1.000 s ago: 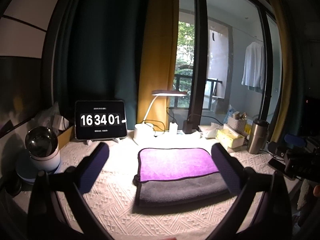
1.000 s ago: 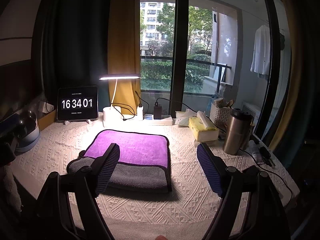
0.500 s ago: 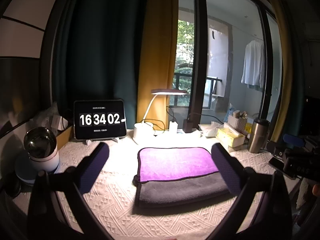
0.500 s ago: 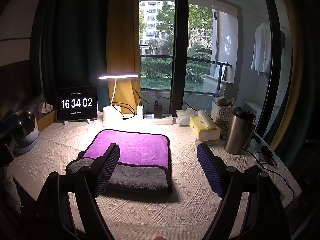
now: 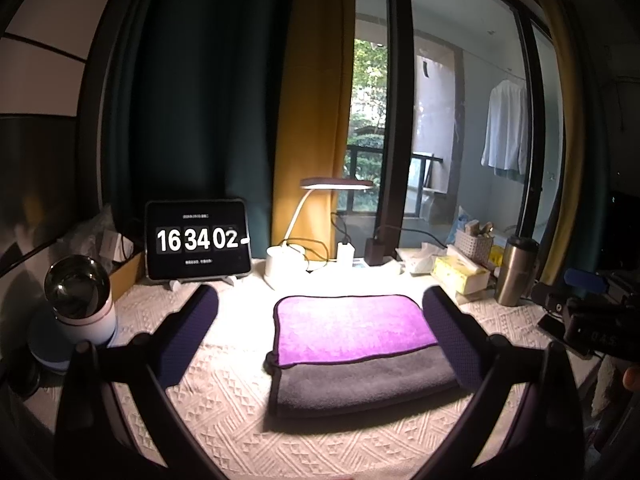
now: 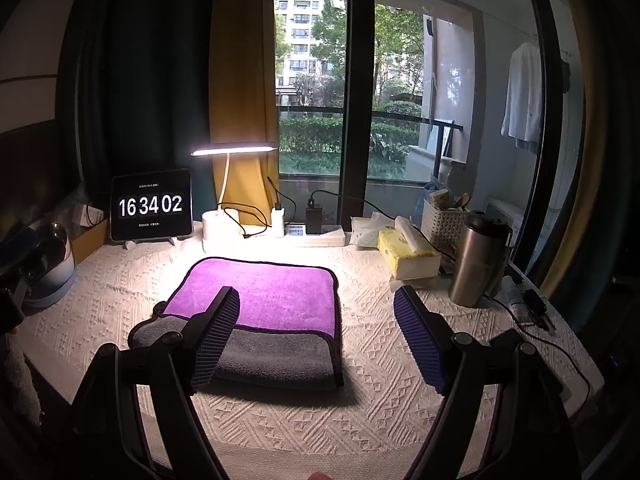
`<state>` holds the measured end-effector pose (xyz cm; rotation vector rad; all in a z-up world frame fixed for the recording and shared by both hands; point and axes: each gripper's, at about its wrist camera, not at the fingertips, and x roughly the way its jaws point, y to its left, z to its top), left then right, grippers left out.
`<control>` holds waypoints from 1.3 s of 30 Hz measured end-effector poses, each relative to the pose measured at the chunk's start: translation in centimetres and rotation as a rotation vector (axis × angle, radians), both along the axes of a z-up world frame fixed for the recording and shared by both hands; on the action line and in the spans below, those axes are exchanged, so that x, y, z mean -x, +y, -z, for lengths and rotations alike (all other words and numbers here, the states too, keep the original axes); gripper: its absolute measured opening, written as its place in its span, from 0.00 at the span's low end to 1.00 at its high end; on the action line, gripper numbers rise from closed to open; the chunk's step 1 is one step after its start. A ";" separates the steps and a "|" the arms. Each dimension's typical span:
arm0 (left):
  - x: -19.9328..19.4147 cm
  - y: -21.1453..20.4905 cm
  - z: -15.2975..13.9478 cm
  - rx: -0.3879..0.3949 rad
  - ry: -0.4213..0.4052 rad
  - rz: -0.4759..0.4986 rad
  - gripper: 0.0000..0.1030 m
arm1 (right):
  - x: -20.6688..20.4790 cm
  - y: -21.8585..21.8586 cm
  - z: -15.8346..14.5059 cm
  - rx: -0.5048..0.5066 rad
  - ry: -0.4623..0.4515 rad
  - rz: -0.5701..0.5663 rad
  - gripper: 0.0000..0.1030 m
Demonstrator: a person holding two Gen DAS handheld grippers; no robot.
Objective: Fold towel
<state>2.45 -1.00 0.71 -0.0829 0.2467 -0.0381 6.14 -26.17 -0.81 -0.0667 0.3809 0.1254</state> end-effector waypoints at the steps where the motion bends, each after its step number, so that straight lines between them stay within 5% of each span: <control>1: 0.0 0.0 0.0 0.000 0.000 0.000 1.00 | 0.0 -0.1 0.1 -0.001 0.000 0.000 0.80; 24: -1.5 -0.5 0.0 -0.018 0.013 0.005 1.00 | -1.5 -0.2 0.6 -0.015 0.026 -0.016 0.80; 39: -6.9 -0.1 3.0 -0.006 0.139 -0.013 0.99 | -6.2 -0.4 2.9 -0.009 0.097 -0.034 0.80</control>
